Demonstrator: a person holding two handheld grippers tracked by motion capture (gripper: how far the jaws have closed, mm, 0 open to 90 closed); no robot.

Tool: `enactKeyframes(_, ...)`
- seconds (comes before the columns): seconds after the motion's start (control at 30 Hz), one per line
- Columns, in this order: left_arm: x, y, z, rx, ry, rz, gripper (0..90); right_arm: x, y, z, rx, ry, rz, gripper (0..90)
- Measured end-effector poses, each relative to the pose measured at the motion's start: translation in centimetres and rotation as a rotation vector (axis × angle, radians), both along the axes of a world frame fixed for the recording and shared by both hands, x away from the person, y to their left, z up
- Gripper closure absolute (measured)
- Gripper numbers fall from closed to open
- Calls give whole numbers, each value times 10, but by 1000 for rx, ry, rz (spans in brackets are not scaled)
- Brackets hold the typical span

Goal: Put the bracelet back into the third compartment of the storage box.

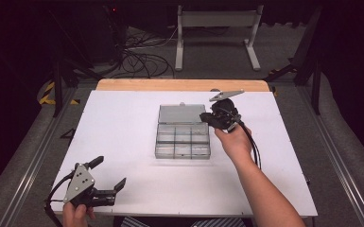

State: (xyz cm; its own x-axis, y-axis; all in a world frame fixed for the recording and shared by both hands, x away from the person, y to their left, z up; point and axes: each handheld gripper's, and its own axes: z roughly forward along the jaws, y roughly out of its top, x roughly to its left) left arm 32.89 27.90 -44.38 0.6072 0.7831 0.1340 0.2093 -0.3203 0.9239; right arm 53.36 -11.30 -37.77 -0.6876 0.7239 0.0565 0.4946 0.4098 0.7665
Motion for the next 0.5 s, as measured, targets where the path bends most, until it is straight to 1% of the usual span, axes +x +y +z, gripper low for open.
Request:
enactKeyframes(0.07,0,0,0,1,-5,1,30,2,0,-3,-2,5,-3,854)
enactKeyframes(0.13,0,0,0,1,3,-1,30,3,1,-6,2,8,-7,854)
enactKeyframes(0.2,0,0,0,3,2,-2,29,5,1,-8,0,16,-9,854)
enactKeyframes(0.23,0,-1,0,-3,5,-2,30,5,1,-10,2,18,-9,854)
enactKeyframes(0.27,0,0,0,3,1,-2,30,6,1,-11,-2,19,-11,854)
enactKeyframes(0.37,0,0,0,-5,6,-1,30,8,1,-15,-3,26,-16,854)
enactKeyframes(0.5,0,0,0,-1,6,-3,30,10,1,-20,-11,38,-17,854)
